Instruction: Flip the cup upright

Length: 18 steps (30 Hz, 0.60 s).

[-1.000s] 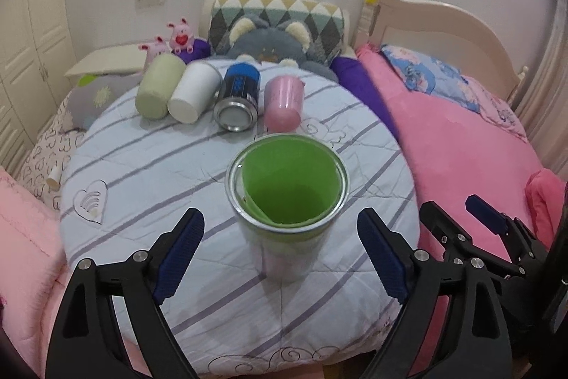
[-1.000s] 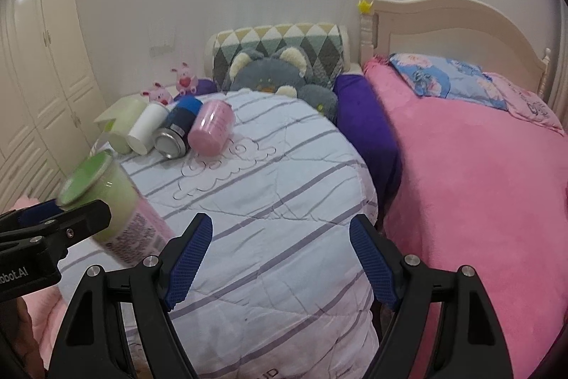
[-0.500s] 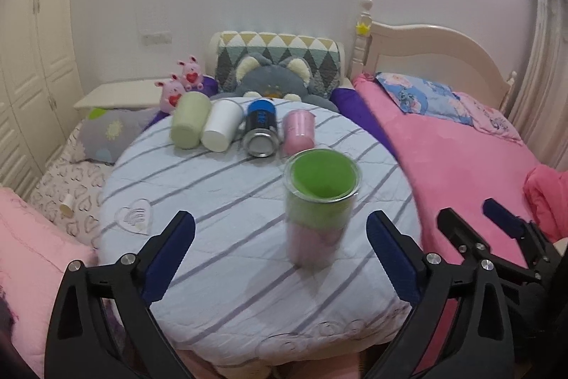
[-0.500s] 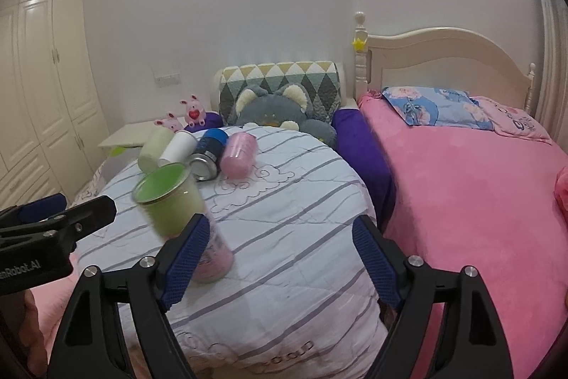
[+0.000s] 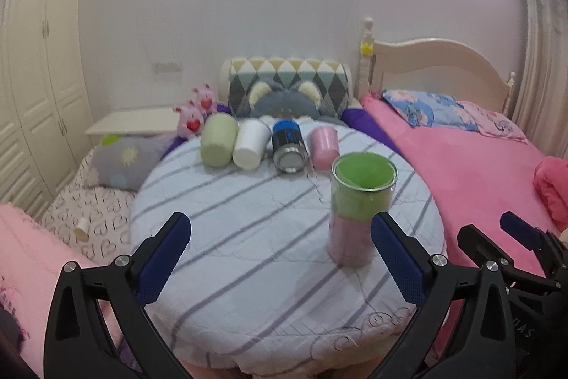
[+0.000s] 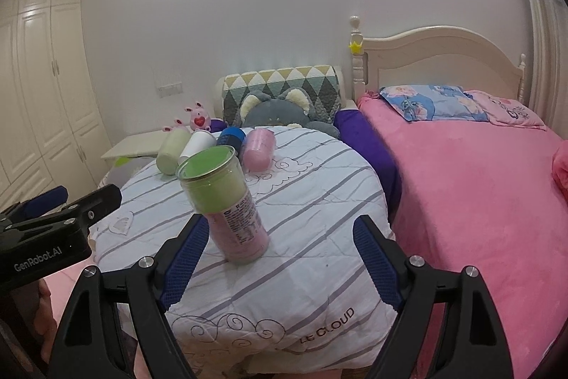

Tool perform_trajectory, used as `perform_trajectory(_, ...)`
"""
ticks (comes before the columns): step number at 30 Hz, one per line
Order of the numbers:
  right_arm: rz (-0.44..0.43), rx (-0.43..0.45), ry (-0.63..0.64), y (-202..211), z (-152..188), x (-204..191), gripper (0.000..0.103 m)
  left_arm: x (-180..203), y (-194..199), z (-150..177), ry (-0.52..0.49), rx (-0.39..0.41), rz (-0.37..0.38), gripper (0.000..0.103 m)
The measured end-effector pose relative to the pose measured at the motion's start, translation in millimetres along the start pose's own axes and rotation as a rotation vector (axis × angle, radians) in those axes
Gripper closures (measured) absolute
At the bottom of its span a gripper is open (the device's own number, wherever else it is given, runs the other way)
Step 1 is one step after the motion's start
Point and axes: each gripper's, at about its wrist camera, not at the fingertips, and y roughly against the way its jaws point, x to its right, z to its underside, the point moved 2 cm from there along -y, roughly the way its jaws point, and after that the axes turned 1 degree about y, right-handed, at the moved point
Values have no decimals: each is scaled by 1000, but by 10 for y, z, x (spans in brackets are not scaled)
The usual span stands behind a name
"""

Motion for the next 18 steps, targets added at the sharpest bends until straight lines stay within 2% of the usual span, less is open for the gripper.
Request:
perform_trajectory(9,17,86,16,121,10,-50,18,22,144,4,-20,143,10,0)
perform_trajectory(18,54,188,46,208,52,-100,18,32,184,11,-13,231,21,0)
